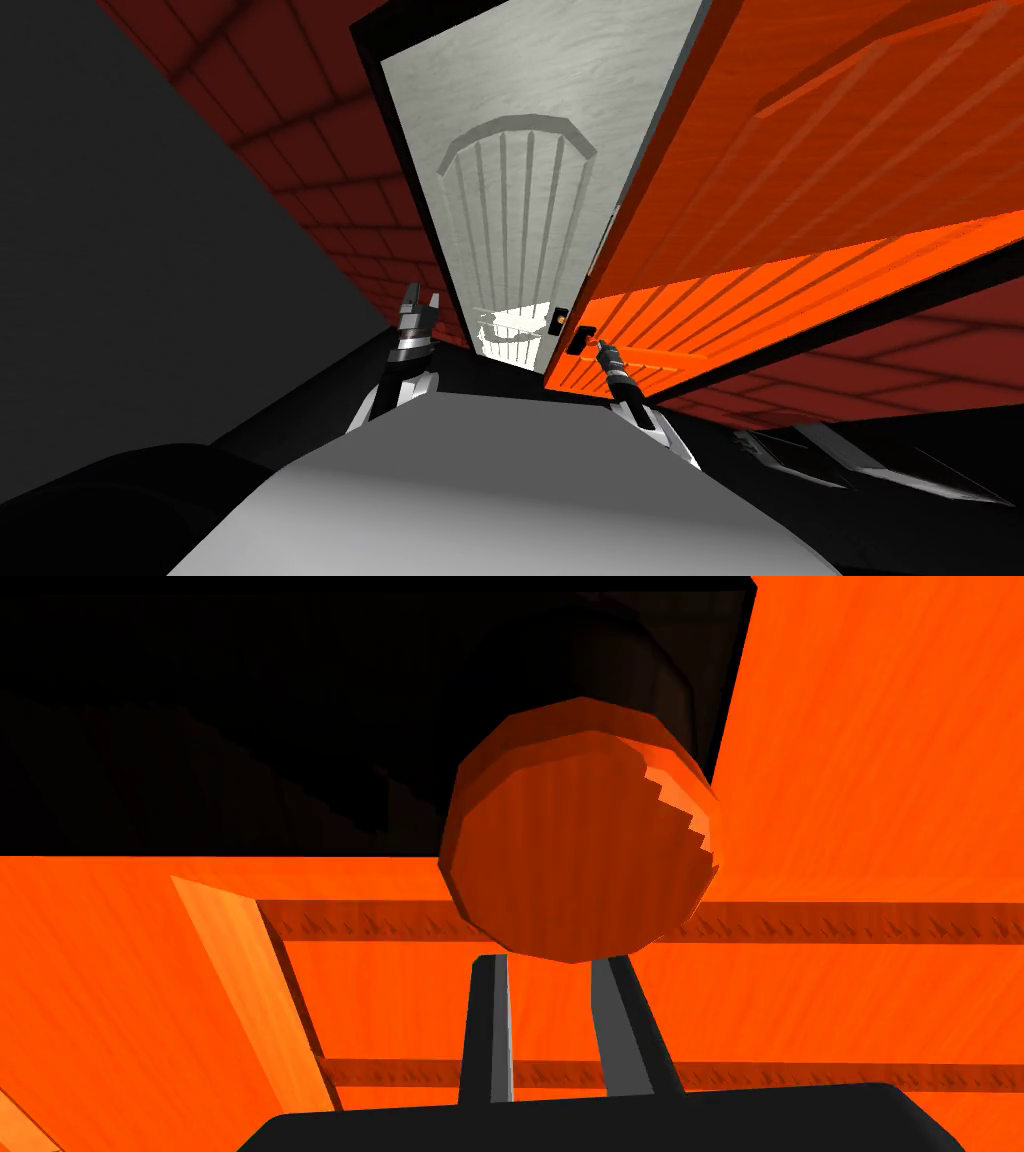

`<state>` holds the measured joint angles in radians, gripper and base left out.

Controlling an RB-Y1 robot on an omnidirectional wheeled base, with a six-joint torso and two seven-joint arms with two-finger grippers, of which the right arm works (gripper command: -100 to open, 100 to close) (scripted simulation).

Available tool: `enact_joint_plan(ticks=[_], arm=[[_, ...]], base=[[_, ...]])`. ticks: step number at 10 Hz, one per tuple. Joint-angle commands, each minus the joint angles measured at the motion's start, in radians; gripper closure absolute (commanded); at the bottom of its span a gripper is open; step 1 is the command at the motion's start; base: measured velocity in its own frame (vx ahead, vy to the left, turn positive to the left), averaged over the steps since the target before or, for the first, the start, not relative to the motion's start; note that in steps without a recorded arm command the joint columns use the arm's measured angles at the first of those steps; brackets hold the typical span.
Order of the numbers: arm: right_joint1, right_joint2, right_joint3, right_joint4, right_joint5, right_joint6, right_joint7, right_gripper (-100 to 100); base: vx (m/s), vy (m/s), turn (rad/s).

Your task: Pull the door open

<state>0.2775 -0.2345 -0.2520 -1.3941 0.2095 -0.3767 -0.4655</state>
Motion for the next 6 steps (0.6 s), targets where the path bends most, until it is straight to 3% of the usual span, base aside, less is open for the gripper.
enact_joint_plan(ticks=[1,2,6], arm=[[0.018,-0.009,-0.007,-0.002,0.000,0.011,-0.006,100],[0.029,-0.007,0.017,-0.027,0.008,-0.002,-0.017,-100],[0.065,-0.021,0.072,-0.079,0.026,-0.032,-0.058,-100]], base=[[-0.229,-0.071,-0.031],[-0.240,-0.050,0.087],[-0.195,0.005,0.098]])
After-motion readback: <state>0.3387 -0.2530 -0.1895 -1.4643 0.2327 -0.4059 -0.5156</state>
